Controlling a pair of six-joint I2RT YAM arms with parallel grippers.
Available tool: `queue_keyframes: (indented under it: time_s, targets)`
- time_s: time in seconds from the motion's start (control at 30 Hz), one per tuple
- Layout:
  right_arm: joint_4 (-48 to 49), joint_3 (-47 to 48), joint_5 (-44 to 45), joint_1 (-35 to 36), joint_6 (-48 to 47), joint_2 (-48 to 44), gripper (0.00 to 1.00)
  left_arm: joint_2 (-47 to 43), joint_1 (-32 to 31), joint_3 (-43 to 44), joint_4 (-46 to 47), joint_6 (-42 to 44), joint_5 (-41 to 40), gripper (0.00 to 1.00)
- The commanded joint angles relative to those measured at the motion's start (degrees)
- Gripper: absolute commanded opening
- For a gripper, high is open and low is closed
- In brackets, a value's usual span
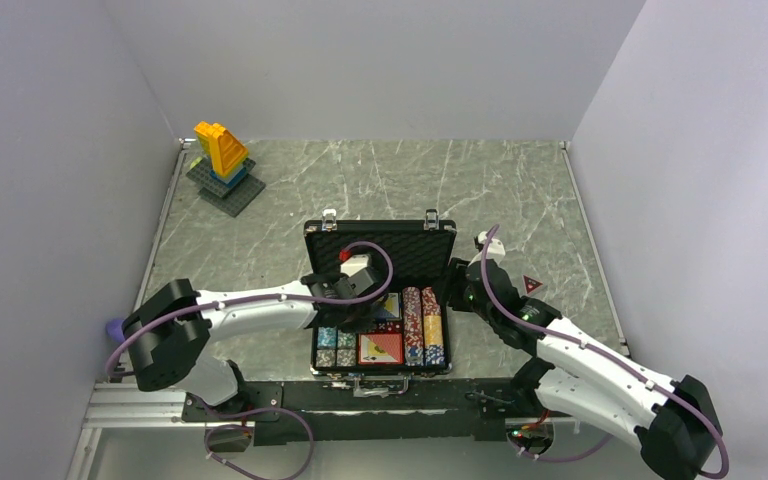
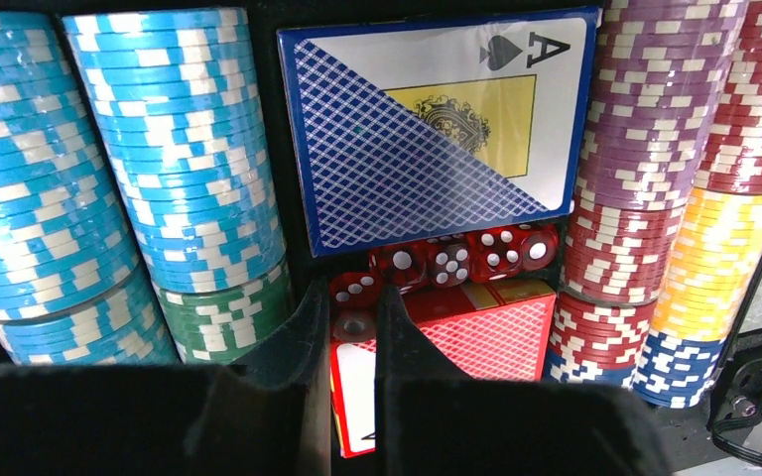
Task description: Pack up texas hold em set
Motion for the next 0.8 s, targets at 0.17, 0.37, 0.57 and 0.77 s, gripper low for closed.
queue_keyframes:
  time_s: [0.17, 0.37, 0.57, 0.77]
  targets:
    - [2.8, -0.3, -0.3, -0.2, 0.3, 0.4, 0.54, 0.5, -0.8, 2.7, -0.7, 0.9, -0.9, 0.18]
    - [3.0, -0.4, -0.3, -0.2, 0.4, 0.6, 0.54, 0.5, -1.8, 4.2, -2.7, 1.6, -3.2, 0.36]
    - [3.2, -0.4, -0.5, -0.2, 0.4, 1.0, 0.54, 1.0, -3.2, 6.2, -5.1, 2.3, -5.9, 0.47]
    - [2.6, -0.2, 0.1, -0.2, 0.1, 0.6, 0.54, -1.0, -3.6, 6.2, -6.2, 3.2, -8.4, 0.54]
